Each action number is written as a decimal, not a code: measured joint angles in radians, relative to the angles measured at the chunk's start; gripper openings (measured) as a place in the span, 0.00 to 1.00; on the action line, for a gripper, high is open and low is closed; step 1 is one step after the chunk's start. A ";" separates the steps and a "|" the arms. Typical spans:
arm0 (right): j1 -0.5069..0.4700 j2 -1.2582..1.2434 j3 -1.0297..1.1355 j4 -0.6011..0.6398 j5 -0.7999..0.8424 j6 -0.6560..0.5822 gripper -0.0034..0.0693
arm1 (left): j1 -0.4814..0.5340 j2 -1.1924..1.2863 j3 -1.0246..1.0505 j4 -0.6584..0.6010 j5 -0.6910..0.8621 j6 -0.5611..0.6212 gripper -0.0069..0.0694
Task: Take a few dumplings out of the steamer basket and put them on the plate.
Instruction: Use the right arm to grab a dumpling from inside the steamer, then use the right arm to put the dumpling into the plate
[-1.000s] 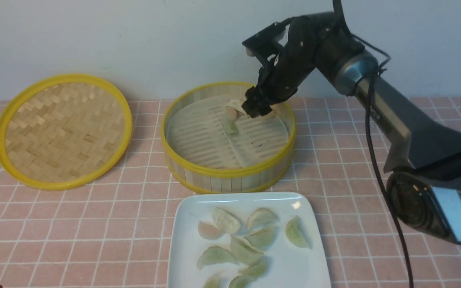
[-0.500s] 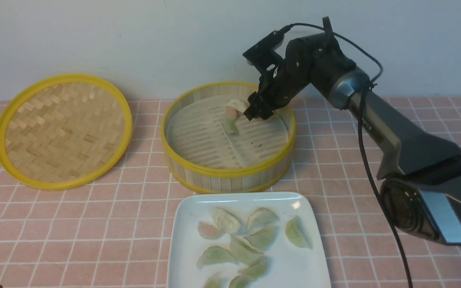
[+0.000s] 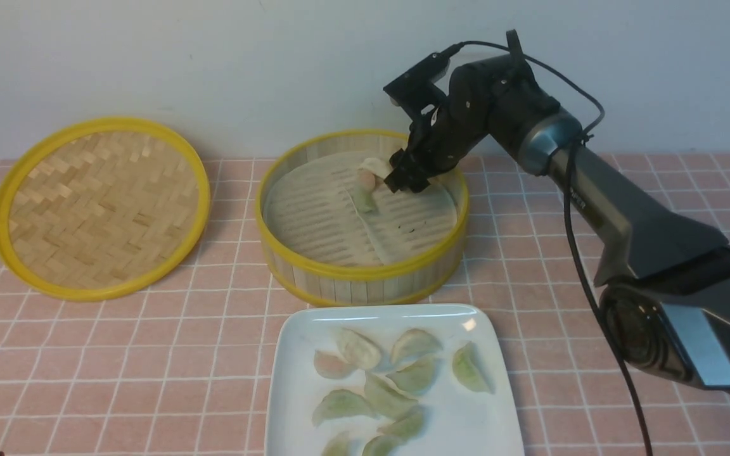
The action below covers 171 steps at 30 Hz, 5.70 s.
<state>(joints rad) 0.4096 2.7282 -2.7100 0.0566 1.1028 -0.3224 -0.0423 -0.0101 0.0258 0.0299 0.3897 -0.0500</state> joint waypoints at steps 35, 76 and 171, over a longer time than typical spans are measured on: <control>0.047 -0.021 -0.015 -0.127 0.104 0.096 0.79 | 0.000 0.000 0.000 0.000 0.000 0.000 0.08; 0.007 -0.066 -0.014 0.030 0.053 -0.118 0.22 | 0.000 0.000 0.000 0.000 0.000 0.000 0.08; 0.028 -0.632 0.732 0.134 0.012 0.156 0.40 | 0.000 0.000 0.000 0.000 0.000 0.000 0.08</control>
<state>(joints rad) 0.4377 2.0960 -1.9782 0.1906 1.1149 -0.1661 -0.0423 -0.0101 0.0258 0.0299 0.3897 -0.0500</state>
